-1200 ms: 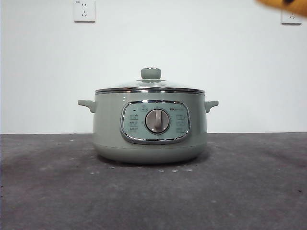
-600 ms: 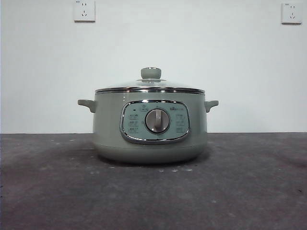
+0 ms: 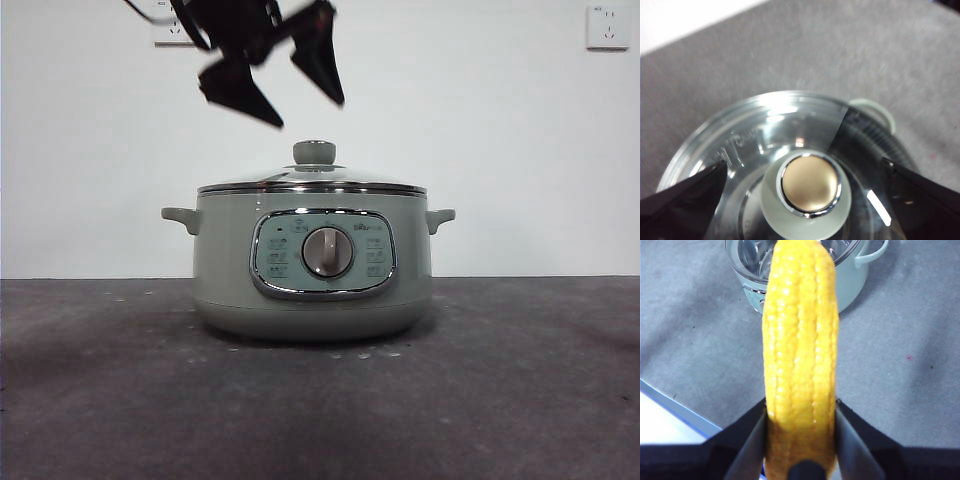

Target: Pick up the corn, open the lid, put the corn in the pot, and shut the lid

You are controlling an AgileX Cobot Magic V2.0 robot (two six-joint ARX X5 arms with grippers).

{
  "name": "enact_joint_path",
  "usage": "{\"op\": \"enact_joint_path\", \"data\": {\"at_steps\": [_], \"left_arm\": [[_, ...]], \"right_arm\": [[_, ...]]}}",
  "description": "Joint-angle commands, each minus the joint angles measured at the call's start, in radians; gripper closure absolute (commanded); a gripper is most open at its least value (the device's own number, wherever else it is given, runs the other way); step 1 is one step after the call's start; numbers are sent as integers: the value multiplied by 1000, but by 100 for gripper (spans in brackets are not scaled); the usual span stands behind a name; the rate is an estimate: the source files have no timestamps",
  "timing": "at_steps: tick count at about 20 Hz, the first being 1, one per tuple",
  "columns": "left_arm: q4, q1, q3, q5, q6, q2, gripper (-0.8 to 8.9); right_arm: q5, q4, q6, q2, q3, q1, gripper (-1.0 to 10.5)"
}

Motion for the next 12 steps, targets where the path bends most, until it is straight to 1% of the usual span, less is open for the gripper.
{"op": "enact_joint_path", "data": {"at_steps": [1, 8, 9, 11, 12], "left_arm": [[-2, -7, 1, -11, 15, 46, 248], [-6, -8, 1, -18, 14, 75, 254], [-6, -9, 1, -18, 14, 75, 288], [-9, -9, 1, -17, 14, 75, 506], [-9, -10, 1, -14, 14, 75, 599]], "right_arm": [[-3, 8, 4, -2, -2, 2, 959], [-2, 30, 3, 0, -2, 2, 959], [-2, 30, 2, 0, -2, 2, 959], [-1, 30, 1, 0, -2, 2, 959], [0, 29, 1, 0, -2, 2, 959]]}}
